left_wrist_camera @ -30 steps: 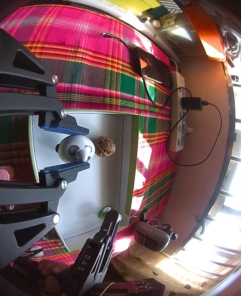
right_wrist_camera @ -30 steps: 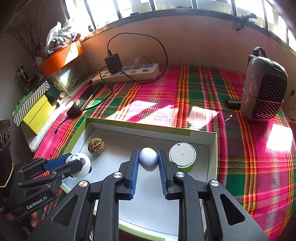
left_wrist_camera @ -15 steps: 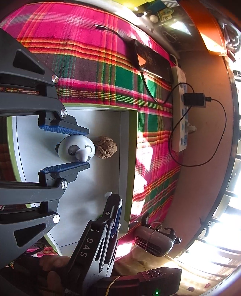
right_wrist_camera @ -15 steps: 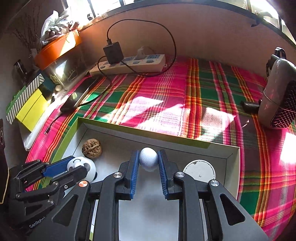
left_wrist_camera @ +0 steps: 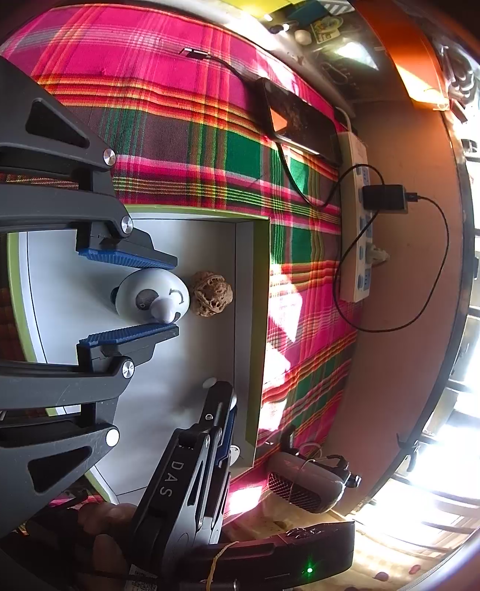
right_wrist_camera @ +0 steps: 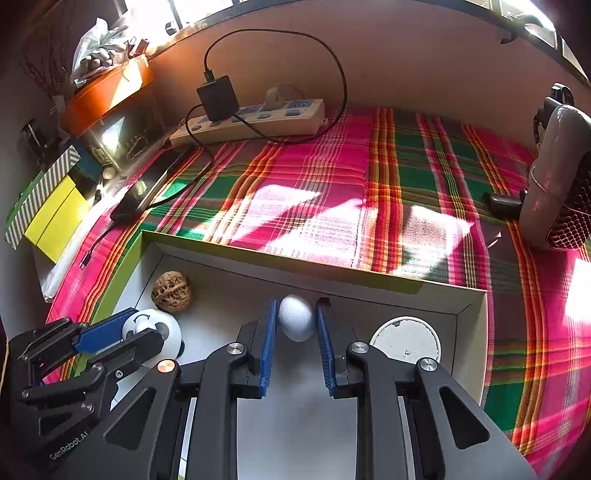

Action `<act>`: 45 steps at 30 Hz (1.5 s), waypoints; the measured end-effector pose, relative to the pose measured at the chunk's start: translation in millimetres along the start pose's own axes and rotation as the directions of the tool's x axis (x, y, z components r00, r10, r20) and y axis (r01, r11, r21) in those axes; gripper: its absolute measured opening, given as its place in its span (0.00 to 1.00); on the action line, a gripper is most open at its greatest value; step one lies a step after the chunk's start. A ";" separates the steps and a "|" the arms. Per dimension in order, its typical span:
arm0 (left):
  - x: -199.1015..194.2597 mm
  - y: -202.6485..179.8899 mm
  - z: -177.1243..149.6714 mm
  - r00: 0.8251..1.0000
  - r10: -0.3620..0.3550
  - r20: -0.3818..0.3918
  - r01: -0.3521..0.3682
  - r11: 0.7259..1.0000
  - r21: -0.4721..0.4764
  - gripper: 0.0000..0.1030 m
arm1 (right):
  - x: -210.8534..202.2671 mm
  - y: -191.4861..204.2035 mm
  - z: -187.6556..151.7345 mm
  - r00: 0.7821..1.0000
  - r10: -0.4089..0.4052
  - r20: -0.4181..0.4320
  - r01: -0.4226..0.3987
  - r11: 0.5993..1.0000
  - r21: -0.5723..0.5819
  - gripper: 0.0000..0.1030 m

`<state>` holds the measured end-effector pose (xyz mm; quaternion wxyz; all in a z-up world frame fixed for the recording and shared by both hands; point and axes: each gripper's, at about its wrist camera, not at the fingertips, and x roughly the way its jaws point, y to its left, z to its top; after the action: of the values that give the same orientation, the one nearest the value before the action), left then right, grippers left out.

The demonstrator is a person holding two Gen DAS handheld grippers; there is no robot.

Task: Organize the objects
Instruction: 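Carry the round toy in the left tool and white ball in the right tool into the box, then open the right tool to release the white ball while the left tool releases the round toy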

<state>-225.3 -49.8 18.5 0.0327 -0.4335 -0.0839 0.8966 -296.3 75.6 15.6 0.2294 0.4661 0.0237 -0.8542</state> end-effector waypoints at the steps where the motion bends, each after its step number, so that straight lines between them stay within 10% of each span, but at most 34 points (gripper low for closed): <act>1: -0.1 0.2 0.0 1.000 -0.001 0.000 0.001 1.000 -0.001 0.26 | 0.1 0.1 0.0 1.000 0.000 0.000 0.000 1.000 0.000 0.22; 45: -15.5 -1.9 -6.3 1.000 -0.008 0.025 0.008 1.000 -0.003 0.30 | -21.3 7.1 -7.1 0.999 -0.014 0.049 0.013 1.000 0.011 0.44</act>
<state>-210.7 -49.2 27.0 0.0347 -0.4219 -0.0873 0.9018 -278.0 78.9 30.0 0.2216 0.4462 0.0167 -0.8669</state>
